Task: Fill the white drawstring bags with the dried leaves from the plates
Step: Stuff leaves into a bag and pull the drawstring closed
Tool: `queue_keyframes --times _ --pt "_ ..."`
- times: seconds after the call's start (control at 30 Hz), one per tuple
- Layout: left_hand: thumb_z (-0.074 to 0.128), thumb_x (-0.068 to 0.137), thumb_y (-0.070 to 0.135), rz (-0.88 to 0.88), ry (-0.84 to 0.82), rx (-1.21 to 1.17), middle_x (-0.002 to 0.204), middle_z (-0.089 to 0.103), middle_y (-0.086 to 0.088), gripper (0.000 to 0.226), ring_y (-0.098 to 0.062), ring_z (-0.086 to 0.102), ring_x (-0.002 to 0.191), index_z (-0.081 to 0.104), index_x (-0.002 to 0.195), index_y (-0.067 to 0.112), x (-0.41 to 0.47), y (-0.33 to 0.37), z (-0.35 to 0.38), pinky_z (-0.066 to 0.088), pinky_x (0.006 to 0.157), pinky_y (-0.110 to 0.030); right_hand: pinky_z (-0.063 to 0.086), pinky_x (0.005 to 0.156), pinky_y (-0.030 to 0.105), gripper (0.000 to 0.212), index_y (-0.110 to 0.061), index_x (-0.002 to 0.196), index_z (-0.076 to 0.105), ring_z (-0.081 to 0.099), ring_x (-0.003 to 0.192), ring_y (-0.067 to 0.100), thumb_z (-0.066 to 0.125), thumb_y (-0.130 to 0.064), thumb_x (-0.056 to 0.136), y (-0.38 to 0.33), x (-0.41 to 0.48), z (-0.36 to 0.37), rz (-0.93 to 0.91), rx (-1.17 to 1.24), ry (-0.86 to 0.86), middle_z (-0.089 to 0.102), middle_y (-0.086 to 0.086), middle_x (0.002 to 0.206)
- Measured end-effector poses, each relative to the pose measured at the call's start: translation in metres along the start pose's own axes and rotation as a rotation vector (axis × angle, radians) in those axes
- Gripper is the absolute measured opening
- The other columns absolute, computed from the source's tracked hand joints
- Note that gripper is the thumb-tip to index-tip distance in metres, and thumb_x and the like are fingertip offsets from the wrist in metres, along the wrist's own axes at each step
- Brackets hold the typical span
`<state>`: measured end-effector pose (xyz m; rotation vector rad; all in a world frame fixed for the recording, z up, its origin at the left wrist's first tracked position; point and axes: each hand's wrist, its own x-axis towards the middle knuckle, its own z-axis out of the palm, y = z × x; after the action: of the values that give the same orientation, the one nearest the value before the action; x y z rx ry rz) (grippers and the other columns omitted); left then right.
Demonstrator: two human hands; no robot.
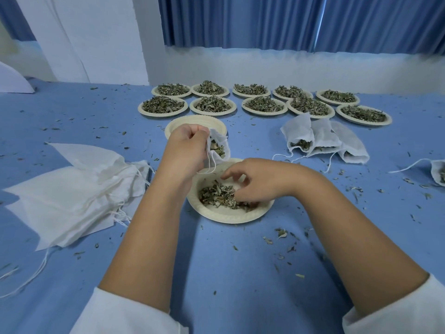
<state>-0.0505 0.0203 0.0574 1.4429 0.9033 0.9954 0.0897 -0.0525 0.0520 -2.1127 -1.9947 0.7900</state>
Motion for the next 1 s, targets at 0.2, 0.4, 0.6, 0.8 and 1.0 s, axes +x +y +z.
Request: queue_keyframes --times 0.2,0.4,0.6,0.8,1.0 --pt "0.041 0.098 0.009 0.024 -0.002 0.040 0.037 0.031 0.011 0.027 -0.004 0.027 0.030 0.047 0.072 0.015 0.000 -0.001 -0.001 0.024 0.036 -0.016 0.049 0.049 0.012 0.049 -0.031 0.132 0.052 0.074 0.072 0.012 0.050 -0.005 0.092 -0.005 -0.005 -0.001 -0.005 0.383 -0.004 0.046 -0.005 0.135" --pt "0.042 0.100 0.010 0.035 -0.014 0.032 0.035 0.032 0.010 0.032 -0.004 0.028 0.029 0.047 0.069 0.014 0.000 -0.001 -0.001 0.025 0.035 -0.012 0.046 0.082 0.013 0.072 -0.047 0.138 0.044 0.052 0.115 0.003 0.079 -0.026 0.078 0.001 -0.006 -0.004 -0.126 -0.019 -0.065 0.045 -0.022 0.134" --pt "0.042 0.099 0.011 0.036 -0.018 0.064 0.037 0.032 0.010 0.031 -0.005 0.027 0.031 0.047 0.069 0.014 0.001 -0.002 -0.001 0.025 0.036 -0.015 0.031 0.109 0.019 0.065 -0.034 0.139 0.052 0.042 0.127 0.003 0.079 -0.027 0.080 -0.002 0.012 0.015 -0.254 -0.024 0.023 0.048 -0.017 0.139" --pt "0.043 0.098 0.011 0.022 -0.003 0.059 0.041 0.032 0.007 0.030 -0.006 0.027 0.031 0.049 0.069 0.015 0.002 -0.002 -0.001 0.024 0.037 -0.015 0.032 0.106 0.018 0.047 -0.028 0.128 0.064 0.047 0.124 0.005 0.077 -0.026 0.083 -0.005 0.019 0.026 -0.326 0.026 0.088 0.057 -0.010 0.134" --pt "0.042 0.098 0.010 0.022 -0.009 0.037 0.040 0.031 0.009 0.032 -0.005 0.026 0.031 0.048 0.067 0.015 0.002 -0.002 0.000 0.024 0.036 -0.012 0.042 0.096 0.032 0.026 -0.019 0.108 0.076 0.058 0.105 0.010 0.078 -0.020 0.082 -0.009 0.020 0.029 -0.373 0.030 0.160 0.070 -0.005 0.112"
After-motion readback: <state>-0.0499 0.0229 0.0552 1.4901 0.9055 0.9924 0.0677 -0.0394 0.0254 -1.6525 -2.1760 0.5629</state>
